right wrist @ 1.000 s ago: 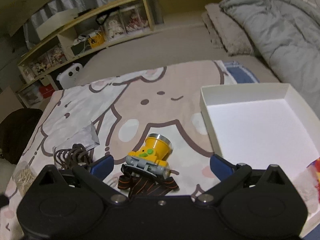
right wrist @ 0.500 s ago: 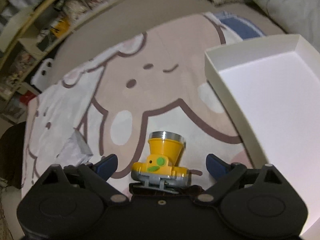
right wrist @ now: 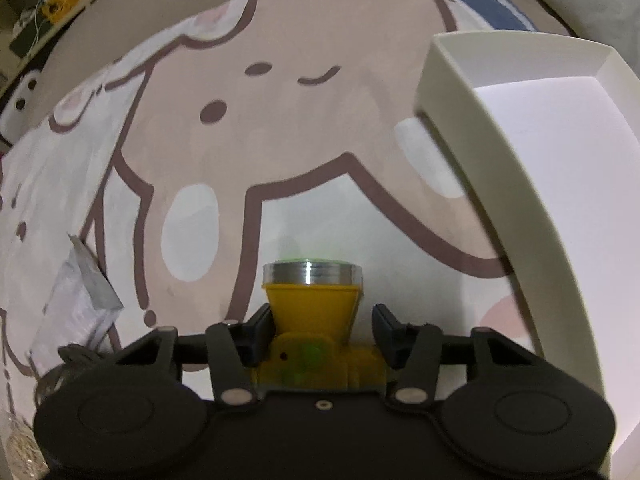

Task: Organize objects
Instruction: 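Carry the knitted ball with left tool while right tool carries the headlamp to the tray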

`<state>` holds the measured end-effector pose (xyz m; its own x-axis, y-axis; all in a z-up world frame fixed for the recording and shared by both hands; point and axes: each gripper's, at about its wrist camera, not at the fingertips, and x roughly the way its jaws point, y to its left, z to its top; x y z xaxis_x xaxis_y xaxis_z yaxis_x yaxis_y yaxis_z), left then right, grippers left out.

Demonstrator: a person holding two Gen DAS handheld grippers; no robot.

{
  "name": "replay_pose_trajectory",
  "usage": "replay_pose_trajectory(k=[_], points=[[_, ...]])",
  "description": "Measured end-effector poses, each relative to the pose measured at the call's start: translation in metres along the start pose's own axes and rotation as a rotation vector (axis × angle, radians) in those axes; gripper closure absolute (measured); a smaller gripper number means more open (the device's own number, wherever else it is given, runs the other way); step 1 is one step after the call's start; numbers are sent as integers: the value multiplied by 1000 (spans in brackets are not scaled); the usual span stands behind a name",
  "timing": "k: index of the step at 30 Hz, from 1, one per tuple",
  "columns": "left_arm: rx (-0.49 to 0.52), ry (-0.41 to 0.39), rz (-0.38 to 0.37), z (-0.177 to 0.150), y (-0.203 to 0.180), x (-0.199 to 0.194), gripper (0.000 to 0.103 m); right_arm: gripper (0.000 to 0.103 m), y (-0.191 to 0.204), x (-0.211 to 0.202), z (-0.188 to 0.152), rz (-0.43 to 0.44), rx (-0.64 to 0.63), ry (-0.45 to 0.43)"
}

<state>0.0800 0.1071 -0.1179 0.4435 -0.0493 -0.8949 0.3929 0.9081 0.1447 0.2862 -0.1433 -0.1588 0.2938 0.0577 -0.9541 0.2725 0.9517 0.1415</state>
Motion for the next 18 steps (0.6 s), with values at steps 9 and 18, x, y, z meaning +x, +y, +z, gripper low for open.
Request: replay_pose_trajectory(k=[9, 18], points=[[-39, 38, 13, 0, 8, 8, 54, 62, -10, -8, -17, 88, -82, -82], [-125, -4, 43, 6, 12, -4, 57, 62, -15, -41, -40, 133, -200, -212]])
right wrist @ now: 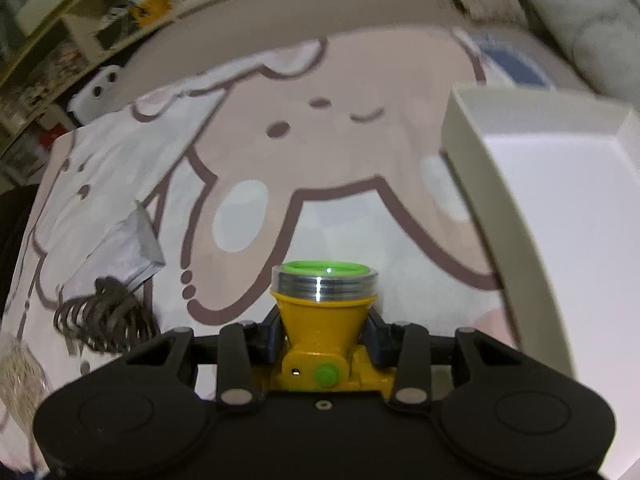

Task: Organize objects
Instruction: 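Carry the knitted ball with left tool while right tool carries the headlamp to the tray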

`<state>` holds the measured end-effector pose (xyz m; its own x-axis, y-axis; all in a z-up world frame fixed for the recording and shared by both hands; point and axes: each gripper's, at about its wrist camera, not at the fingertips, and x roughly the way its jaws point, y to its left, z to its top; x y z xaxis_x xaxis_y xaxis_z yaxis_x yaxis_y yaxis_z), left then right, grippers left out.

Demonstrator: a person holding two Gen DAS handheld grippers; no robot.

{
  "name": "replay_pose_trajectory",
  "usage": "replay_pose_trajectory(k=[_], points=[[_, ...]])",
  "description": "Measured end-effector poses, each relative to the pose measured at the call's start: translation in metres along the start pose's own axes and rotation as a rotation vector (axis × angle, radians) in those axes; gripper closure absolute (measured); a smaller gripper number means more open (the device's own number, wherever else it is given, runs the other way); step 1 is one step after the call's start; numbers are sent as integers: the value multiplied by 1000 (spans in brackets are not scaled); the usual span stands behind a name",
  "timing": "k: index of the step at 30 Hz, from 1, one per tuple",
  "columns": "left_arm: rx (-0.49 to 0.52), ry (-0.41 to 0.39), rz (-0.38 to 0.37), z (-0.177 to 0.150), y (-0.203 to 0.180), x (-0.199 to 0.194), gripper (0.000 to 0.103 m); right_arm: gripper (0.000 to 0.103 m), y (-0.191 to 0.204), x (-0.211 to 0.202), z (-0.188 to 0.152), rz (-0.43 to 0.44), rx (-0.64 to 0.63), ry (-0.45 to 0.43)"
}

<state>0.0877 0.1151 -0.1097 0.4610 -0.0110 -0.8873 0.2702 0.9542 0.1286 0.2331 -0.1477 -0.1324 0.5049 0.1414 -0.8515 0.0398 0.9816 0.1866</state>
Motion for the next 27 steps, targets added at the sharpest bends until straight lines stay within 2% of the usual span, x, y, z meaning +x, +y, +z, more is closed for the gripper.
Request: replay_pose_trajectory(k=[7, 16, 27], points=[[-133, -93, 7, 12, 1, -23, 57, 62, -8, -43, -13, 57, -53, -74], [-197, -193, -14, 24, -26, -50, 57, 62, -14, -97, -34, 82, -112, -161], [-273, -249, -47, 31, -56, -66, 57, 62, -19, -133, -62, 105, -139, -234]])
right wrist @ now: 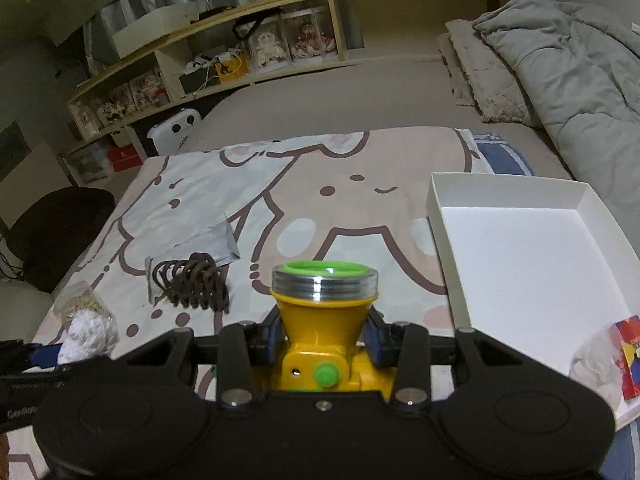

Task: Organize objects
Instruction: 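Carry the knitted ball with left tool while right tool carries the headlamp to the tray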

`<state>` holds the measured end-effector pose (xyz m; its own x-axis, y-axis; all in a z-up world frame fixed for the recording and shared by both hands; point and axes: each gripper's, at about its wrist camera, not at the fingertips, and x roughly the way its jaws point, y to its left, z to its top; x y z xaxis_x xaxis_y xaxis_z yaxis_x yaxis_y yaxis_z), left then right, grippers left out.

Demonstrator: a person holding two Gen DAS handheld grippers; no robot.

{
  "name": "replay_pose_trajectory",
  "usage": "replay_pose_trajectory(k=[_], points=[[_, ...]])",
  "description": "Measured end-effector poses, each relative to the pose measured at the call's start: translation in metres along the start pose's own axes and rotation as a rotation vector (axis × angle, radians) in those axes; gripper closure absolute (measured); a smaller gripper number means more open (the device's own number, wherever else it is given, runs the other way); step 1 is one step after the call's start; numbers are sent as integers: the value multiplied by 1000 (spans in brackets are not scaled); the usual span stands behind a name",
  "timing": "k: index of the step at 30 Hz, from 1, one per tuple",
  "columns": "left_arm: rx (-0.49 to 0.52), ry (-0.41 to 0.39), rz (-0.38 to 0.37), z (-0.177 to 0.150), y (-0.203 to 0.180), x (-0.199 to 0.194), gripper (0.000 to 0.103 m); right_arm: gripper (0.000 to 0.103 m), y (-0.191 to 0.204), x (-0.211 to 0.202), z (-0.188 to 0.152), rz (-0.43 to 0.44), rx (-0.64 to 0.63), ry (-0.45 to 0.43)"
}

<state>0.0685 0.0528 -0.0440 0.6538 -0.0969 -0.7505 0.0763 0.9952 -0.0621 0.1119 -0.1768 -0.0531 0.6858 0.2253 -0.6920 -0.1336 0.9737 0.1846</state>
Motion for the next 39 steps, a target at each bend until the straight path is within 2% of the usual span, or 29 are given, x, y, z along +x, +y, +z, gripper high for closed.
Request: replay_pose_trajectory(k=[6, 12, 17, 22, 31, 39], points=[[-39, -17, -3, 2, -6, -4, 57, 62, -1, -16, -10, 0, 5, -25], [-53, -34, -10, 7, -14, -8, 57, 62, 6, -24, -14, 3, -55, -60], [-69, -66, -19, 17, -17, -13, 57, 62, 4, -30, -9, 35, -49, -81], [-43, -110, -2, 34, -31, -18, 57, 62, -10, -45, 5, 27, -27, -153], [9, -157, -70, 64, -85, -17, 57, 62, -53, -66, 28, -27, 6, -272], [81, -168, -152, 81, -149, -3, 57, 62, -102, -76, 43, -79, 62, -297]])
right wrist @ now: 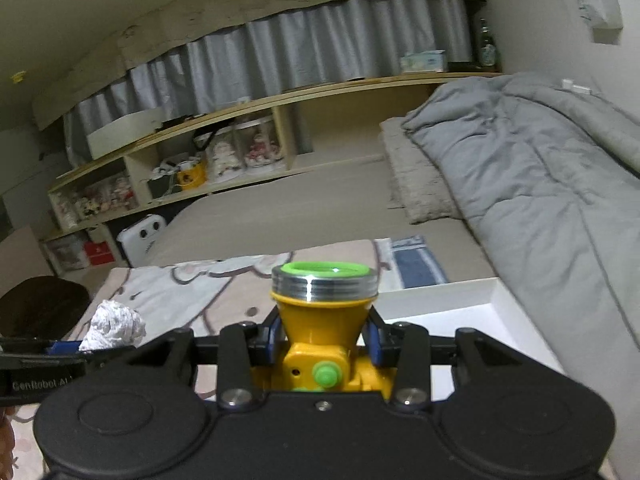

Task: Organize objects
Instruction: 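Carry the knitted ball with left tool while right tool carries the headlamp to the tray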

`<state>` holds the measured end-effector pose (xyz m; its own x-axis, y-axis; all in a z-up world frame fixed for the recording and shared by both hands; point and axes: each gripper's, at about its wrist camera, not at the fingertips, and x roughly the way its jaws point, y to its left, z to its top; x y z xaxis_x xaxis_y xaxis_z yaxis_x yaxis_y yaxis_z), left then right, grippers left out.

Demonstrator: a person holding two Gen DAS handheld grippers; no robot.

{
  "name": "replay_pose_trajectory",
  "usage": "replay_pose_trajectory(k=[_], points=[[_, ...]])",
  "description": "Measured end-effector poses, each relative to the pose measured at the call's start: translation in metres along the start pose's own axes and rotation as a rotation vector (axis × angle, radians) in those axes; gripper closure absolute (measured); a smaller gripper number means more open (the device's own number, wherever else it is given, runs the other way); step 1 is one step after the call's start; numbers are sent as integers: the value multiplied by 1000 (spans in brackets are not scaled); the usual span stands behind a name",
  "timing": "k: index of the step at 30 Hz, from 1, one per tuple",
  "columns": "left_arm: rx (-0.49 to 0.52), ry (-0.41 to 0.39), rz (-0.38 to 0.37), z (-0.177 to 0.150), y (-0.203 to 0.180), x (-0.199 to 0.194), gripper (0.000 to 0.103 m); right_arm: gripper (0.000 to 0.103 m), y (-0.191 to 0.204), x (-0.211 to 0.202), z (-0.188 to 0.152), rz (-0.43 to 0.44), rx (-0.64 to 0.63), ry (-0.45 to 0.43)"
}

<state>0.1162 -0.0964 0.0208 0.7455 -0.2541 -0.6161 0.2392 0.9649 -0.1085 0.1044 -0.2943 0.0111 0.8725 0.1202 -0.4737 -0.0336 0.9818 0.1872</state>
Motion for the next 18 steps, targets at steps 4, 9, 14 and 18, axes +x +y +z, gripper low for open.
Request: replay_pose_trajectory(k=[4, 9, 14, 18], points=[[32, 3, -56, 4, -32, 14, 57, 62, -26, 6, 9, -17, 36, 9], [59, 15, -116, 3, -64, 32, 57, 62, -61, 20, 16, -66, 46, 43], [83, 62, -158, -10, -91, 57, 57, 62, -100, 38, 18, -94, 70, 80], [108, 134, -191, -30, -105, 81, 57, 62, -127, 54, 15, -135, 74, 119]])
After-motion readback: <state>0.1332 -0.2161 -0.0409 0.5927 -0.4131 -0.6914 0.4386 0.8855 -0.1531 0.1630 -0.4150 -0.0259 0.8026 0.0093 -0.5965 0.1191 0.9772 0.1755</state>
